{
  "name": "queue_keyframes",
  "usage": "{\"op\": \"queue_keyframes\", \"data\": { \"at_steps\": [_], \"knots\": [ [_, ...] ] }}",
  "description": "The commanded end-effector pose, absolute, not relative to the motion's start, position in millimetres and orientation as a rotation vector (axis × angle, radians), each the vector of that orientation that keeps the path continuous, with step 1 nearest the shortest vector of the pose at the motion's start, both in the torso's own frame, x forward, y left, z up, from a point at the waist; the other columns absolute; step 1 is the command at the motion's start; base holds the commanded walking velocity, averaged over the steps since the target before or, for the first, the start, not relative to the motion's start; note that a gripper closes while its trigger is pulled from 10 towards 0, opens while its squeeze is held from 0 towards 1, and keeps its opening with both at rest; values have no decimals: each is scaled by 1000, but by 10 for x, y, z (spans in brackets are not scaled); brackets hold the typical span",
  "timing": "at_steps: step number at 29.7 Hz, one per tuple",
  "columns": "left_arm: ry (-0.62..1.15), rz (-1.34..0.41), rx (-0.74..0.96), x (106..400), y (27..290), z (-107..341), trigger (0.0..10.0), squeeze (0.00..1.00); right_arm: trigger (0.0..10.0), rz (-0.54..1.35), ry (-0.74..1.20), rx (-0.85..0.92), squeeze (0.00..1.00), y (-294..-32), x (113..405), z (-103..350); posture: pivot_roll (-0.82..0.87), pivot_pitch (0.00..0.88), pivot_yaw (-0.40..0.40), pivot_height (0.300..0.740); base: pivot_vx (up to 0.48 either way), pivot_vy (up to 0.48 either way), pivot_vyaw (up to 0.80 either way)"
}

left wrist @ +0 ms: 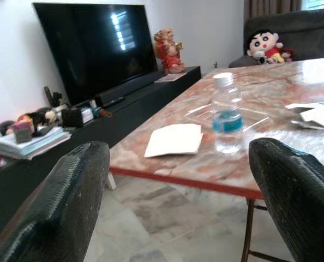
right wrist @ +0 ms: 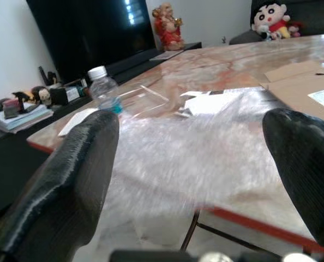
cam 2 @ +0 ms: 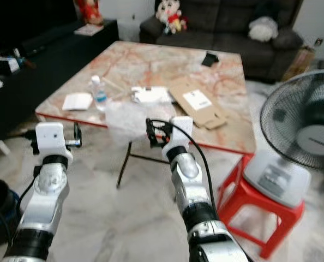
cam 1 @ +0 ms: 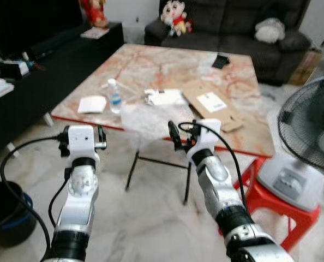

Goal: Picking trash to rubbish bin

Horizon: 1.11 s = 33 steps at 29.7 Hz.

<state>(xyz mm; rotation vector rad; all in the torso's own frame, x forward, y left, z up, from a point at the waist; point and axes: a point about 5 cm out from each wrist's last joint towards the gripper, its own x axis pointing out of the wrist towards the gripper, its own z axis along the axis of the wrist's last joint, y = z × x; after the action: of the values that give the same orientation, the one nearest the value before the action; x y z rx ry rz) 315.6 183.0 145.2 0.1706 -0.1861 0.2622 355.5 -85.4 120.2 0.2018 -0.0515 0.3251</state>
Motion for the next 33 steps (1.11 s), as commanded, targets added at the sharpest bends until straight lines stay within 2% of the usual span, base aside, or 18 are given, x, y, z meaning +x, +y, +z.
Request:
{"op": "queue_keyframes", "data": {
  "at_steps": [1, 27, 33],
  "knots": [
    [-210, 240, 153, 3170, 1757, 1502, 10000, 0, 10000, 304, -64, 194, 0, -934, 3574, 1227, 22, 12, -10, 740, 461, 0, 0],
    [-224, 202, 143, 3169, 1707, 1519, 10000, 0, 10000, 307, -50, 189, 0, -924, 3570, 1208, 24, 39, -11, 740, 465, 0, 0],
    [-220, 165, 137, 3167, 1631, 1507, 10000, 0, 10000, 325, -36, 190, 0, -917, 3567, 1196, 23, 43, -12, 740, 0, 0, 0]
  ]
}}
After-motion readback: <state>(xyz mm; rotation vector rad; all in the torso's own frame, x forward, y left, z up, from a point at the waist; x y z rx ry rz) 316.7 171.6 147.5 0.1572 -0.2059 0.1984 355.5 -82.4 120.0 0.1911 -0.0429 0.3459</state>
